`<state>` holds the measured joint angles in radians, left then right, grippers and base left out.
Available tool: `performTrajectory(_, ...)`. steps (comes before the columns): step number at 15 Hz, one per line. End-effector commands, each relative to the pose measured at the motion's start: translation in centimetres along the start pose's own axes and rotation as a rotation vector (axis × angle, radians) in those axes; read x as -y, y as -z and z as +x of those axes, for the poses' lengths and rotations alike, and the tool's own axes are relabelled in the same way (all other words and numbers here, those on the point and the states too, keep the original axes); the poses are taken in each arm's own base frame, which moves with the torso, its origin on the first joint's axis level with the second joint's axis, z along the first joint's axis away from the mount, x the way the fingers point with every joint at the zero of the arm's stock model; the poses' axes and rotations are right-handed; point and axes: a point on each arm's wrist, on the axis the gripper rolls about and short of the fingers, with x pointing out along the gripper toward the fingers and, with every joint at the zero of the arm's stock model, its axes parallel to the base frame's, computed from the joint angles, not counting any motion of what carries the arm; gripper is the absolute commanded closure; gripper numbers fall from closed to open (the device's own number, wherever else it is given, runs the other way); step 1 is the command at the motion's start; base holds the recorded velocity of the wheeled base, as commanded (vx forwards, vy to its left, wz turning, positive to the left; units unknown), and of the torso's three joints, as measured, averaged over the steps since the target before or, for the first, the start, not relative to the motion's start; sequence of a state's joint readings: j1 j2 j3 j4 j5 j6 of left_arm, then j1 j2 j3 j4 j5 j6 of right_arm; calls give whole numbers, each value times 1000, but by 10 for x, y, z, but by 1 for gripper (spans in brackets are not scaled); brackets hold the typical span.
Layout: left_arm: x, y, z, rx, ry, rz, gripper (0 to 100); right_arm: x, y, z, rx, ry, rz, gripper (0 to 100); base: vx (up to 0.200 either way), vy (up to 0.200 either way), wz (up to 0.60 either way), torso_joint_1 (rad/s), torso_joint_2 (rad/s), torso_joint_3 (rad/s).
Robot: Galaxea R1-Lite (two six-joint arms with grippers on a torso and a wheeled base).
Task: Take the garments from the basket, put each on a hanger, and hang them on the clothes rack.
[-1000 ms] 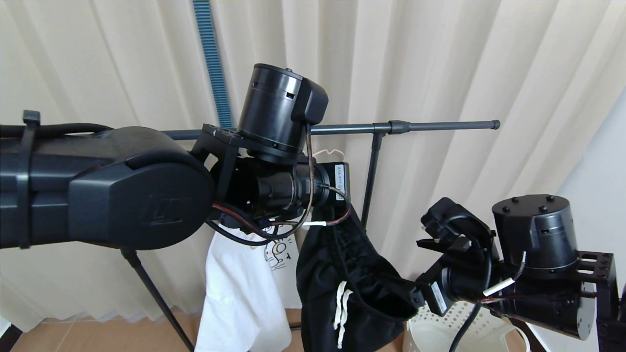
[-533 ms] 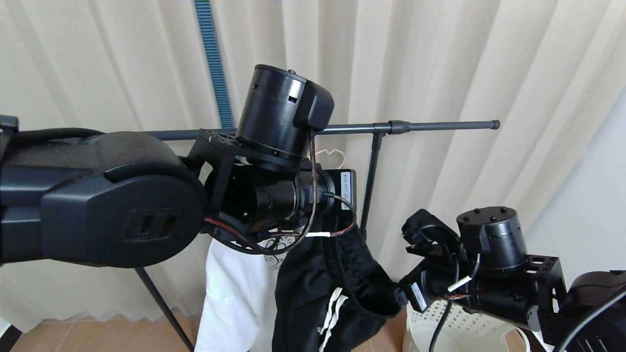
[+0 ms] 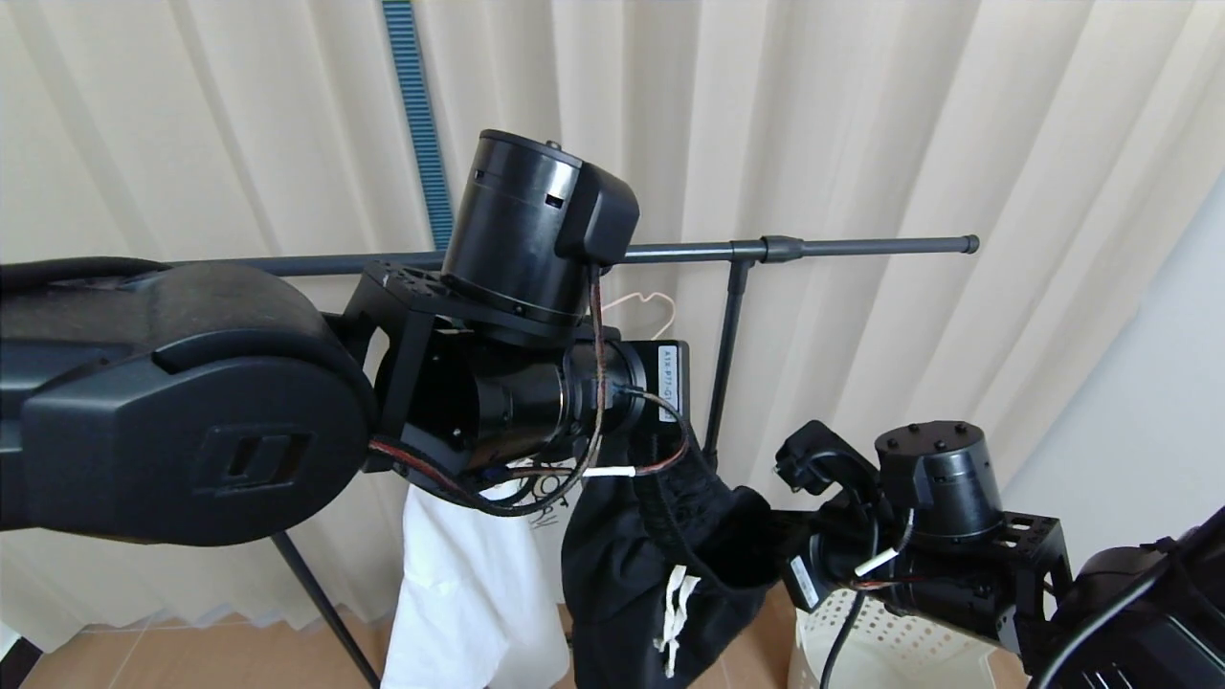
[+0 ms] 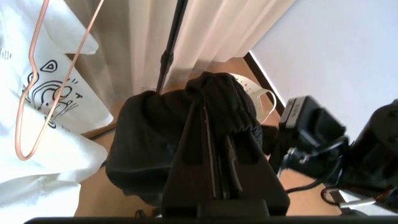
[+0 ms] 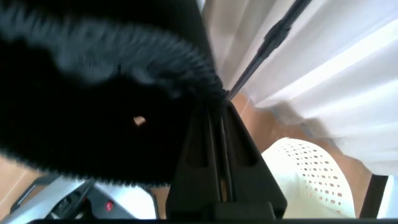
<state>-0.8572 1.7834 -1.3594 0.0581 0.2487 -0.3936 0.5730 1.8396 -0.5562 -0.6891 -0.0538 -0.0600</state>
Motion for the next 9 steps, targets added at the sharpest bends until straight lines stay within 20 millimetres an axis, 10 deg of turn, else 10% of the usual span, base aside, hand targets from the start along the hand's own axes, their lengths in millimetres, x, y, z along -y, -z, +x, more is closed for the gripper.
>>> performTrajectory(1,-3,3,-3,-10,-7,1,100,13,-8,-9,49,40,25,100,0,0,0,0,0,0)
performTrajectory(9,-14,28,4,-92,-48,20,100,40,-42,-50,228,121,68,100,0,0,0,0,0,0)
